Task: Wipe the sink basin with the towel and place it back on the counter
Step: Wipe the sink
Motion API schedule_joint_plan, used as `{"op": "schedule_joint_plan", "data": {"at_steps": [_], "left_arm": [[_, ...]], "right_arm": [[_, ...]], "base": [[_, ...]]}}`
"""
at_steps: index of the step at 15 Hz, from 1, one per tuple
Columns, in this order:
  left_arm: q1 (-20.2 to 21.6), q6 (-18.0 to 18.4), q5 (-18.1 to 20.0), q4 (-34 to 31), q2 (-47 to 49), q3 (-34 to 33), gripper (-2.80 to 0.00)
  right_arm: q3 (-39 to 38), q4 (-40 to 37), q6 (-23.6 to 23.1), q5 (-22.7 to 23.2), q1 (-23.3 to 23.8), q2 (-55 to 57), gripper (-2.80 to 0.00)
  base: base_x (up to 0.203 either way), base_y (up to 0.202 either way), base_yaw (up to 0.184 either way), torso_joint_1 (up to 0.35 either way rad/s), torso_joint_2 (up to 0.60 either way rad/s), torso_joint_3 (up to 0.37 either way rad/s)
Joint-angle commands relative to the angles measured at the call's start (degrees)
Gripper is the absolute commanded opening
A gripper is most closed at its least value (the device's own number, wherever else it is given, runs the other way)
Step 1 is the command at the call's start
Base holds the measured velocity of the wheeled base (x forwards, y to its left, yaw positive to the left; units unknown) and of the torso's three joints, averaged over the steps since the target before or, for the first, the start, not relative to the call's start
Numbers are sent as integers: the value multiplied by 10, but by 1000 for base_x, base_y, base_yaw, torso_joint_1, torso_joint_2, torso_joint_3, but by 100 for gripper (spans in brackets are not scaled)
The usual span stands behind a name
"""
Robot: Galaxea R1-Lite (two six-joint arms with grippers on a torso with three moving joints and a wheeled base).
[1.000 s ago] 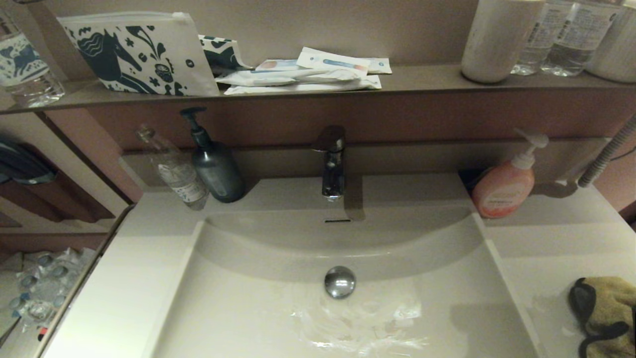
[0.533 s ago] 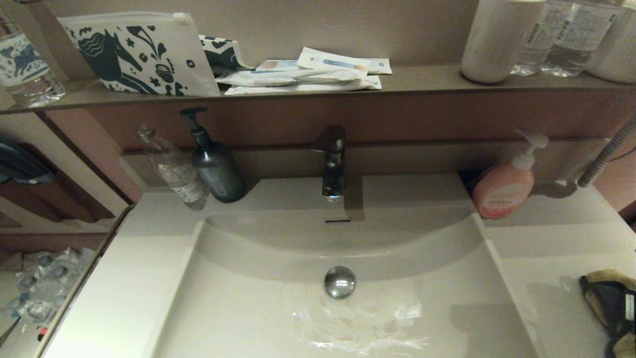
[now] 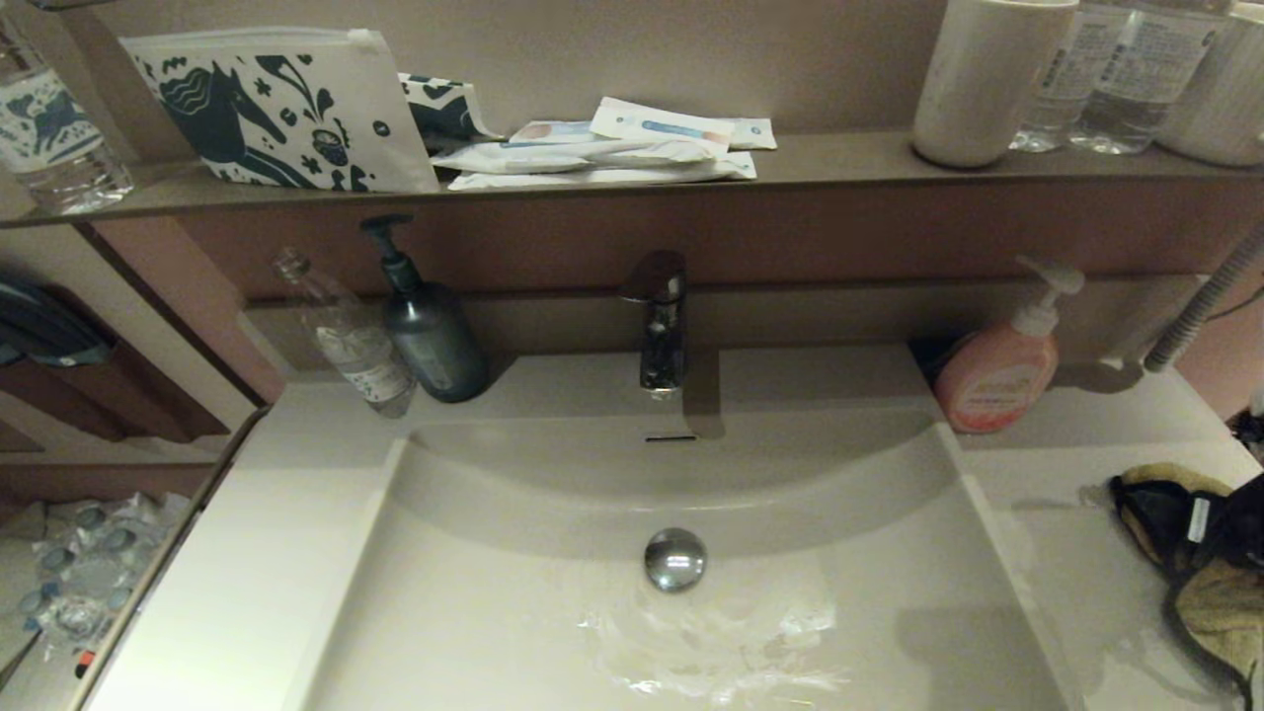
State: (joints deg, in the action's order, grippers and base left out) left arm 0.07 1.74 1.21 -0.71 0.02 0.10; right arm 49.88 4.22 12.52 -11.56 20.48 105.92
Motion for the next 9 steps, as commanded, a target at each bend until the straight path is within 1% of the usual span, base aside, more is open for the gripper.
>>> {"op": "schedule_joint_plan", "data": {"at_steps": [1,4,7,9], "left_arm": [[0,0,0,0,1,0,-280],[0,0,0,0,1,0,-280],[0,0,0,0,1,0,-280],[0,0,0,0,1,0,-280]], "right_arm": [[15,-2,22,-1,-39,1,-280],[19,-2,76,-4,-118,0,-280],[20,-7,120,-29,-199,3,-280],[16,-43,151,-38,-244,-10,-280]], "base": [[0,0,0,0,0,0],[0,0,0,0,0,0],[0,0,0,0,0,0],[0,0,0,0,0,0]]}}
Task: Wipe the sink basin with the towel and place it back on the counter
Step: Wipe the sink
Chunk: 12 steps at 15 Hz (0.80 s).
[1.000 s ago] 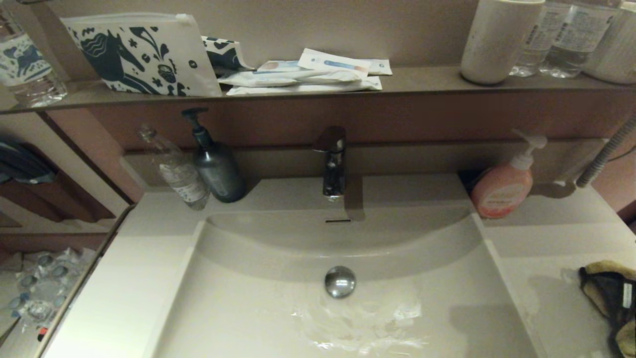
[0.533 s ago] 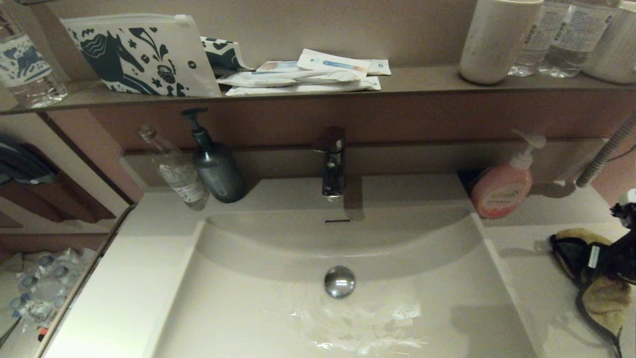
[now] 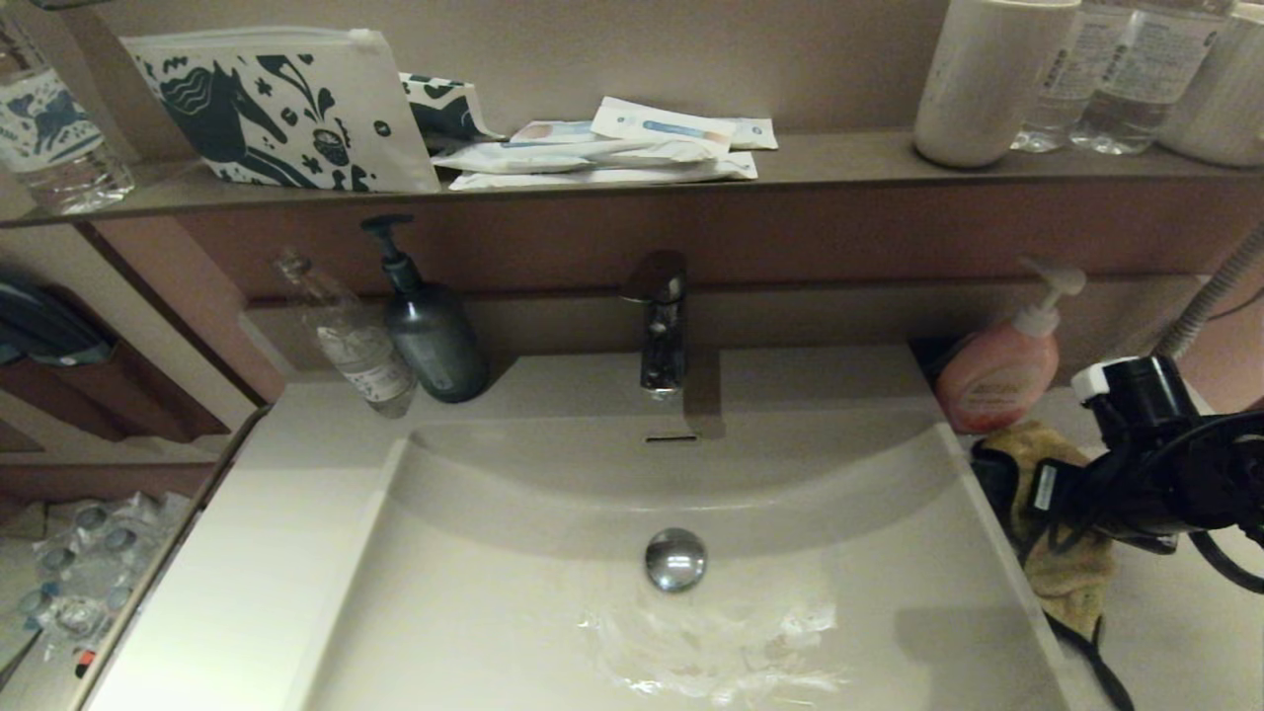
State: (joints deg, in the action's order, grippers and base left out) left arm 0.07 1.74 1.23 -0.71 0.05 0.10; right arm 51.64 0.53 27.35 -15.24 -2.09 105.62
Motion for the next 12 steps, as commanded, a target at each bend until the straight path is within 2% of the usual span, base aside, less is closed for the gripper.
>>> {"op": "schedule_joint_plan", "data": {"at_steps": [1,3,5,8,12], "left_arm": [[0,0,0,0,0,0,-280],[0,0,0,0,0,0,-280],[0,0,0,0,0,0,-280],[0,0,0,0,0,1,-280],[0,0,0,0,0,0,-280]], "right_arm": [[-6,-39,18,-2,-31,-21,-280],[-29,-77,32,-2,-41,-50,-280],[-76,-91,18,-3,-35,-75,-280],[-102,-92,-31,-3,30,-88,-280],[-103,-81,-116,-3,151,-85,-280]], "base": [[0,0,0,0,0,0],[0,0,0,0,0,0],[0,0,0,0,0,0],[0,0,0,0,0,0],[0,0,0,0,0,0]]}}
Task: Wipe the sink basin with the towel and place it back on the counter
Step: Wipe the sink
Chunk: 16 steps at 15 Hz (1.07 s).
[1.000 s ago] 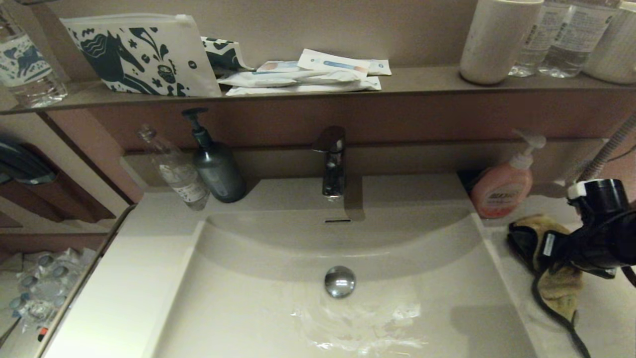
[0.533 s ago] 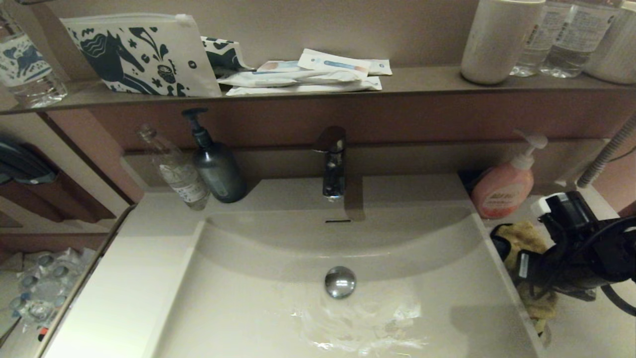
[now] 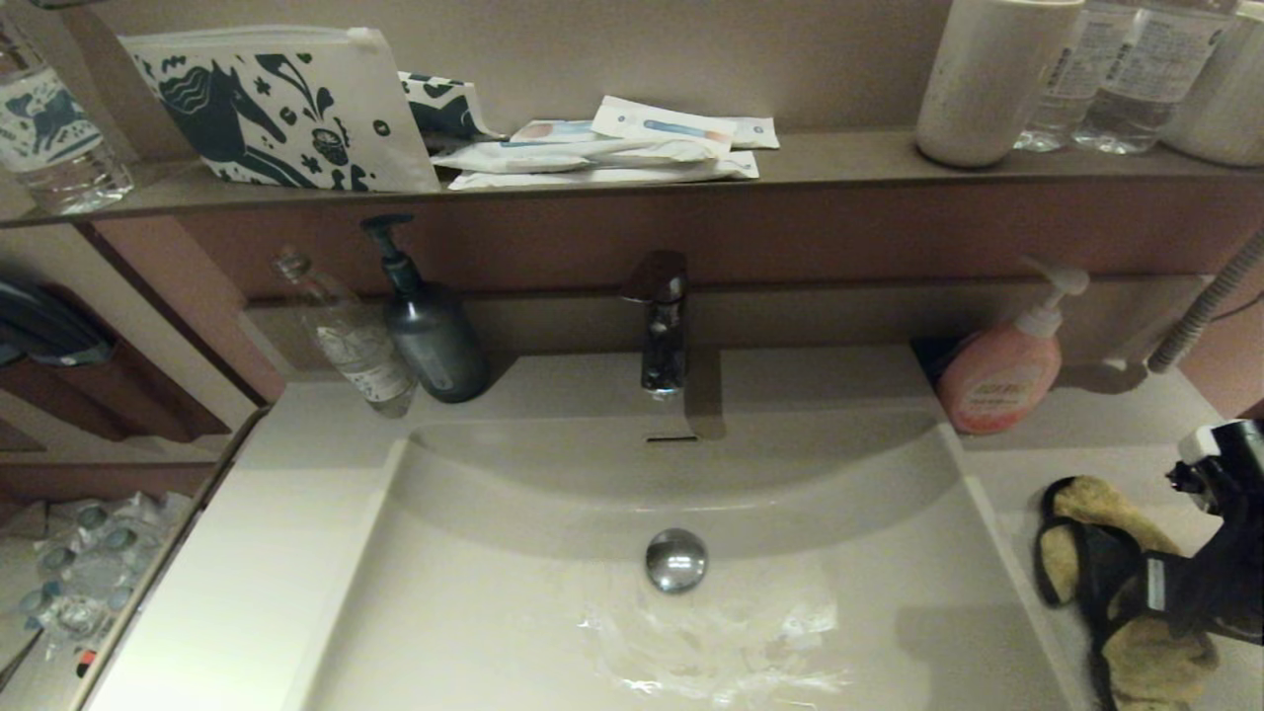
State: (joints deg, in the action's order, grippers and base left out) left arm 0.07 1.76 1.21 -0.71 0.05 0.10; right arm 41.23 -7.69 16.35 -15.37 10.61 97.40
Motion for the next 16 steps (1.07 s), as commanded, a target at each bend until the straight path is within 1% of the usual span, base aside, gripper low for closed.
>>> {"op": "schedule_joint_plan", "data": {"at_steps": [1,2,4,6,8,10,12,14,16], "left_arm": [[0,0,0,0,0,0,-280],[0,0,0,0,0,0,-280],[0,0,0,0,0,0,-280],[0,0,0,0,0,0,-280],[0,0,0,0,0,0,-280],[0,0,0,0,0,0,-280],[0,0,0,0,0,0,-280],[0,0,0,0,0,0,-280],[0,0,0,0,0,0,-280]], "right_arm": [[2,11,-29,-1,54,1,-280],[4,29,-56,-1,82,8,-280],[15,60,-98,0,122,21,-280],[54,63,-110,0,144,35,-280],[94,61,-109,0,148,54,-280],[120,60,-108,-1,141,75,-280],[157,59,-94,-17,116,96,-280],[183,53,-57,-26,77,100,-280],[189,47,-15,-26,29,89,-280]], "base": [[0,0,0,0,0,0],[0,0,0,0,0,0],[0,0,0,0,0,0],[0,0,0,0,0,0],[0,0,0,0,0,0],[0,0,0,0,0,0],[0,0,0,0,0,0],[0,0,0,0,0,0],[0,0,0,0,0,0]]}}
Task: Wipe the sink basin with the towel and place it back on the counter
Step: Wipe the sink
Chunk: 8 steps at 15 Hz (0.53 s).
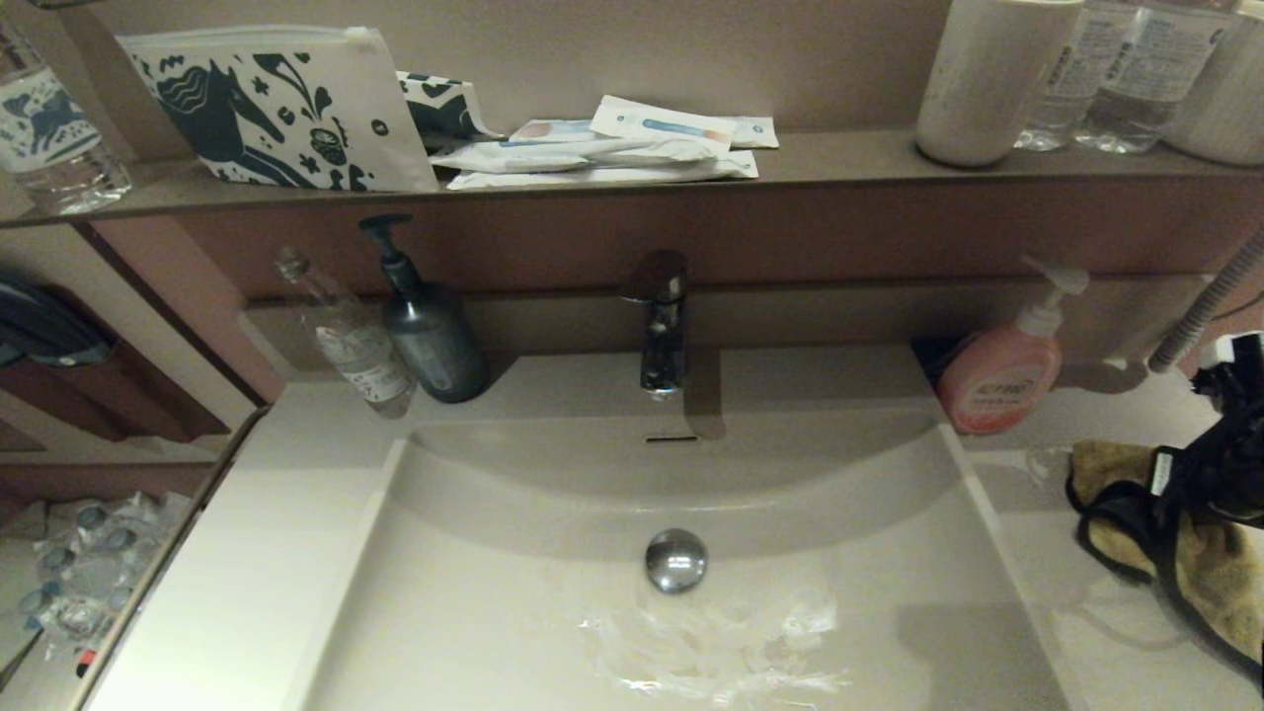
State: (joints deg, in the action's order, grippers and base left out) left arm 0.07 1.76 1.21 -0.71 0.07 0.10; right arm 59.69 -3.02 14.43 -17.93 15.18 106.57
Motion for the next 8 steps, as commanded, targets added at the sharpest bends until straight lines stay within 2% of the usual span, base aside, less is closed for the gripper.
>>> {"op": "schedule_joint_plan", "data": {"at_steps": [1,2,4,6,8], "left_arm": [[0,0,0,0,0,0,-280],[0,0,0,0,0,0,-280],[0,0,0,0,0,0,-280],[0,0,0,0,0,0,-280],[0,0,0,0,0,0,-280]], "right_arm": [[3,-4,23,0,-39,-12,-280],[-2,-24,38,2,-66,-30,-280],[-6,-111,63,21,-101,-76,-280],[-4,-185,67,32,-113,-116,-280],[-6,-249,48,32,-107,-133,-280]], "base": [[0,0,0,0,0,0],[0,0,0,0,0,0],[0,0,0,0,0,0],[0,0,0,0,0,0],[0,0,0,0,0,0]]}}
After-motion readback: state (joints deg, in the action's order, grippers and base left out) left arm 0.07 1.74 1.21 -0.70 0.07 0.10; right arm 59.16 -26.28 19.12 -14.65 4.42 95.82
